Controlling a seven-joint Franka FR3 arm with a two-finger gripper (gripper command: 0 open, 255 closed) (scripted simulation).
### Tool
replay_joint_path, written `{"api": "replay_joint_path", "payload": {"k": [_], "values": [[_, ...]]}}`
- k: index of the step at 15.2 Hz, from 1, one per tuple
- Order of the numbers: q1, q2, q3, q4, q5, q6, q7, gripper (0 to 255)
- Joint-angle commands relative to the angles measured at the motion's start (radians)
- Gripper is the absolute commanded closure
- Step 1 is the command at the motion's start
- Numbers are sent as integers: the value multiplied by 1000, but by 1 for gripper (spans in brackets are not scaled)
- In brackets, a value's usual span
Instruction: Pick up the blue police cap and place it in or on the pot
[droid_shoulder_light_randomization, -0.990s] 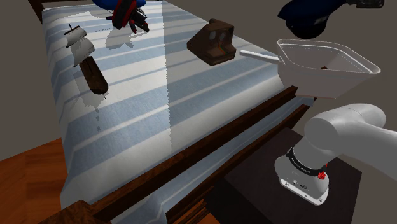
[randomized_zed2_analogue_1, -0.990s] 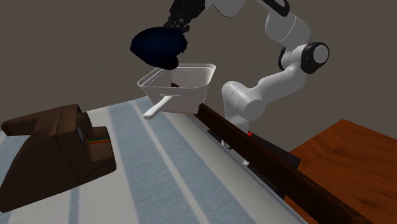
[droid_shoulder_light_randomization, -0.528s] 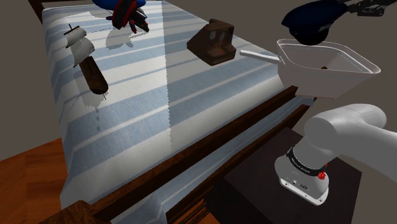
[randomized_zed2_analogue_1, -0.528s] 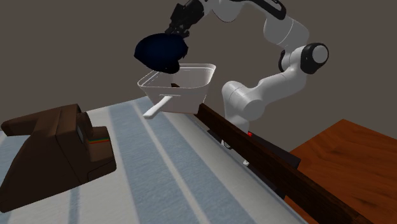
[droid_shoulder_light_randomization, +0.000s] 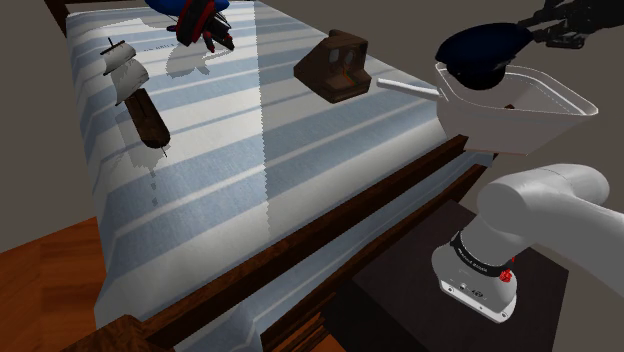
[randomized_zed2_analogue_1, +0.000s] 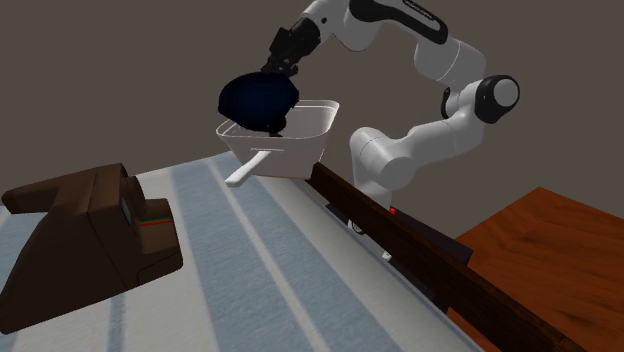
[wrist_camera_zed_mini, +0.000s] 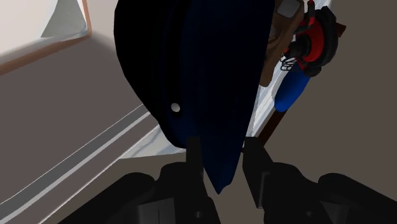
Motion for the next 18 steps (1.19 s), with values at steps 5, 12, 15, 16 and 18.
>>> {"api": "replay_joint_path", "payload": {"k": [5, 12, 15, 16, 18], "values": [[-32, -45, -33, -89, -16, 31, -32, 255], [-33, -51, -38, -99, -22, 35, -33, 255], [-32, -52, -35, -93, -21, 29, -29, 0], [-34, -54, -36, -94, -22, 28, -30, 0], [-34, -53, -37, -93, -22, 27, -30, 0]]}}
